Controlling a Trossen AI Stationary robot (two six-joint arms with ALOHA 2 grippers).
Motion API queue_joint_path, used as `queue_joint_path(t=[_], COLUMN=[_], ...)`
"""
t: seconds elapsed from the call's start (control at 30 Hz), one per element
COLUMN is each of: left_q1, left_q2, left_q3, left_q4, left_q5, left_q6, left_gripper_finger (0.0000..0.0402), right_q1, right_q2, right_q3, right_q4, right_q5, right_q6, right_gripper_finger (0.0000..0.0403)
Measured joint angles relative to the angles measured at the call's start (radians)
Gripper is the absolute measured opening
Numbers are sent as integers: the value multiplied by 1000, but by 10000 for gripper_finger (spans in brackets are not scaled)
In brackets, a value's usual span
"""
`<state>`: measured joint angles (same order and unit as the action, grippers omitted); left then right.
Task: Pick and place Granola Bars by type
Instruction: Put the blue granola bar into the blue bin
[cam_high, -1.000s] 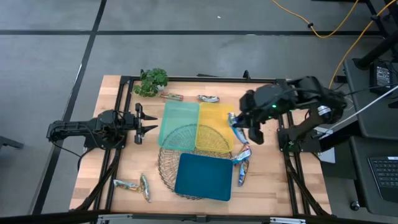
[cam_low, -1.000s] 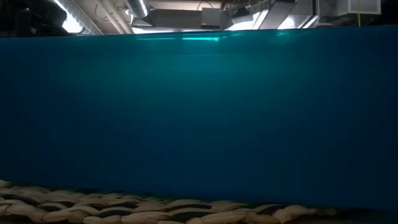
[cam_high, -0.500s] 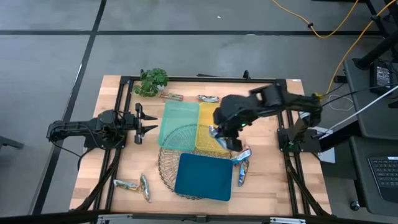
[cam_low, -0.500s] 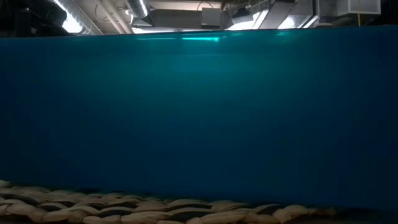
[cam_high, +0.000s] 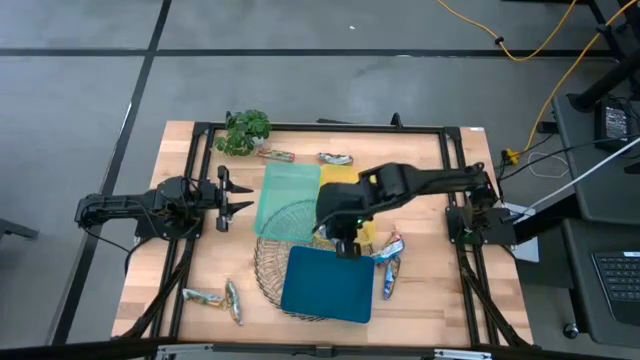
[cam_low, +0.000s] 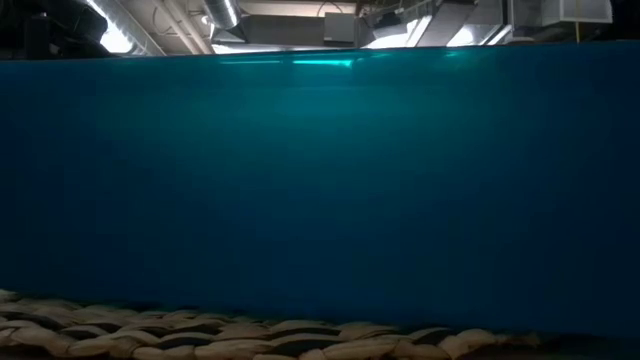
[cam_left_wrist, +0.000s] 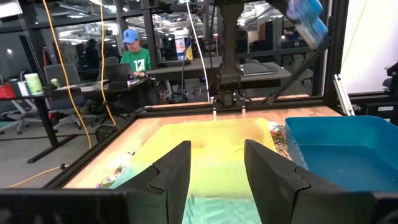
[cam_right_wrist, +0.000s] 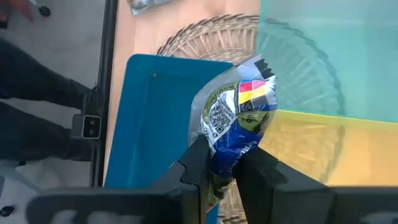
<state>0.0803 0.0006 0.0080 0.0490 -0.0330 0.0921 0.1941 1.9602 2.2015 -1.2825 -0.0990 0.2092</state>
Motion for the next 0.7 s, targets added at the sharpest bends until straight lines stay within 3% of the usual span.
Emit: queue_joint_path(t=[0.33, 0.7], left_q1=[0, 0], left_q2=[0, 0], left_q3=[0, 0], left_q4=[0, 0], left_q5=[0, 0], left_q6=[0, 0], left_gripper_finger=[143, 143], right_q1=[65, 133], right_q2=[0, 0], right_q3=[-292, -668], right_q4=[162, 538], right_q5=[-1, 20], right_q6=[51, 124], right_gripper_finger=[71, 71])
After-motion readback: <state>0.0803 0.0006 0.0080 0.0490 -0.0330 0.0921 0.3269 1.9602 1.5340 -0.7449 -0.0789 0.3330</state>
